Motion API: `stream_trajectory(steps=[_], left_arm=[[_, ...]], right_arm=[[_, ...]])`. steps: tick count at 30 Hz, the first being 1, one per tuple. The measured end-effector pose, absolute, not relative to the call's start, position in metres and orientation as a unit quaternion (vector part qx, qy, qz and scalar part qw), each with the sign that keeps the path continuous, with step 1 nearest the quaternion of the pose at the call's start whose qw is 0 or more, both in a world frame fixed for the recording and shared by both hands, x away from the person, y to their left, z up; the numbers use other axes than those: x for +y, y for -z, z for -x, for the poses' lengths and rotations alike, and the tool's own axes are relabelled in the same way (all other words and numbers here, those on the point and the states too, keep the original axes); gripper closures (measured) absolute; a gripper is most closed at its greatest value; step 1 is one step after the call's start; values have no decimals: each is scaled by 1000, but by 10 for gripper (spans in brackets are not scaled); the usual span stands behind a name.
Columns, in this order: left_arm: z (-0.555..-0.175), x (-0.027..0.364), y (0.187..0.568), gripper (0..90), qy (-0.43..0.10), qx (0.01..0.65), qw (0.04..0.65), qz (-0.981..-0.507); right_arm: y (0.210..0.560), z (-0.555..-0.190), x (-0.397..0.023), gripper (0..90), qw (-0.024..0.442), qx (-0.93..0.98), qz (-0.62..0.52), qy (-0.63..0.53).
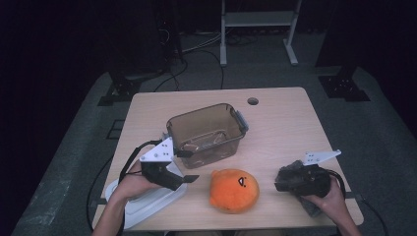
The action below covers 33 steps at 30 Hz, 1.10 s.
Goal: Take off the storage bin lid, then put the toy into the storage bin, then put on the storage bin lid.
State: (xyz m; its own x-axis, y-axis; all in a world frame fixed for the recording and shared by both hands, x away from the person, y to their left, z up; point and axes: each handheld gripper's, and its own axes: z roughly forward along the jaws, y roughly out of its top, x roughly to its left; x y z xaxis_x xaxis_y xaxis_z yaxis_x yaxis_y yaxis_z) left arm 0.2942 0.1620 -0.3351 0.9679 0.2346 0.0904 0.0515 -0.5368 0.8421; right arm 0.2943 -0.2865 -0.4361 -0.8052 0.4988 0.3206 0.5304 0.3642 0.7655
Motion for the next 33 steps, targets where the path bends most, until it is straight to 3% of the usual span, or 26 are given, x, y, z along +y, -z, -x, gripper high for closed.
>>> stream_trajectory(steps=[7, 33], left_arm=[[-298, 139, 330, 224, -90, 60, 478, -872], [-309, 89, 348, 202, -54, 22, 472, -880]], right_arm=[[436, -293, -286, 372, 17, -827, 311, 468], [437, -294, -288, 372, 17, -828, 312, 465]])
